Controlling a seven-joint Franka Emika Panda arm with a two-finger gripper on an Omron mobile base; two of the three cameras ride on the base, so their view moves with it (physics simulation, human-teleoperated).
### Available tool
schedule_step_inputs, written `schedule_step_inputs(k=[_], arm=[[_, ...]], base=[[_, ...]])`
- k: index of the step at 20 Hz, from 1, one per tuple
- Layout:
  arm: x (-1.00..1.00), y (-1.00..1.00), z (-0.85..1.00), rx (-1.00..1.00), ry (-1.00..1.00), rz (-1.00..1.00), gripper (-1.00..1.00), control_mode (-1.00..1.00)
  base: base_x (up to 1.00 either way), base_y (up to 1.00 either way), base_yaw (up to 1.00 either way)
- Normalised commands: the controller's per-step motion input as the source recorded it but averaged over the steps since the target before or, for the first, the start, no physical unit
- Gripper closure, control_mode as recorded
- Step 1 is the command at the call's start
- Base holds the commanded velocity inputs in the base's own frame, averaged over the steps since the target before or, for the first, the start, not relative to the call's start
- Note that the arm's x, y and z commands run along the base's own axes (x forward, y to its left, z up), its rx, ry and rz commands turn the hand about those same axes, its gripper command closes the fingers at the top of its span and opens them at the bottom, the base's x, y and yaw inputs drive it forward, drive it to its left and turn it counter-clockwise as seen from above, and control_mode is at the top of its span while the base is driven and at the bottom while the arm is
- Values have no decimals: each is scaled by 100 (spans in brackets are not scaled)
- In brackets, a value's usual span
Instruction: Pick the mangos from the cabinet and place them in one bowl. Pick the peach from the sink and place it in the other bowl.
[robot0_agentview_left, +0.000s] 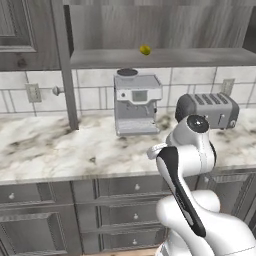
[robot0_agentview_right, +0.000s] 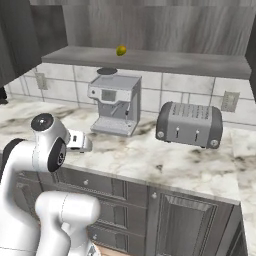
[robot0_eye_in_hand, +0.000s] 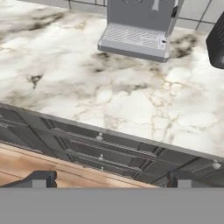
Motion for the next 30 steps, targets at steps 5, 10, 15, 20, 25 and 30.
schedule_step_inputs(k=[5, 10, 15, 20, 25, 30], arm=[[0, 0, 0, 0, 0, 0, -100, 100], [0, 0, 0, 0, 0, 0, -100, 100], [0, 0, 0, 0, 0, 0, -100, 100], [0, 0, 0, 0, 0, 0, -100, 100], [0, 0, 0, 0, 0, 0, -100, 100], [0, 0, 0, 0, 0, 0, -100, 100]], base=[[37, 0, 1], [35, 0, 1], [33, 0, 1], [27, 0, 2], [18, 0, 4], [19, 0, 3]])
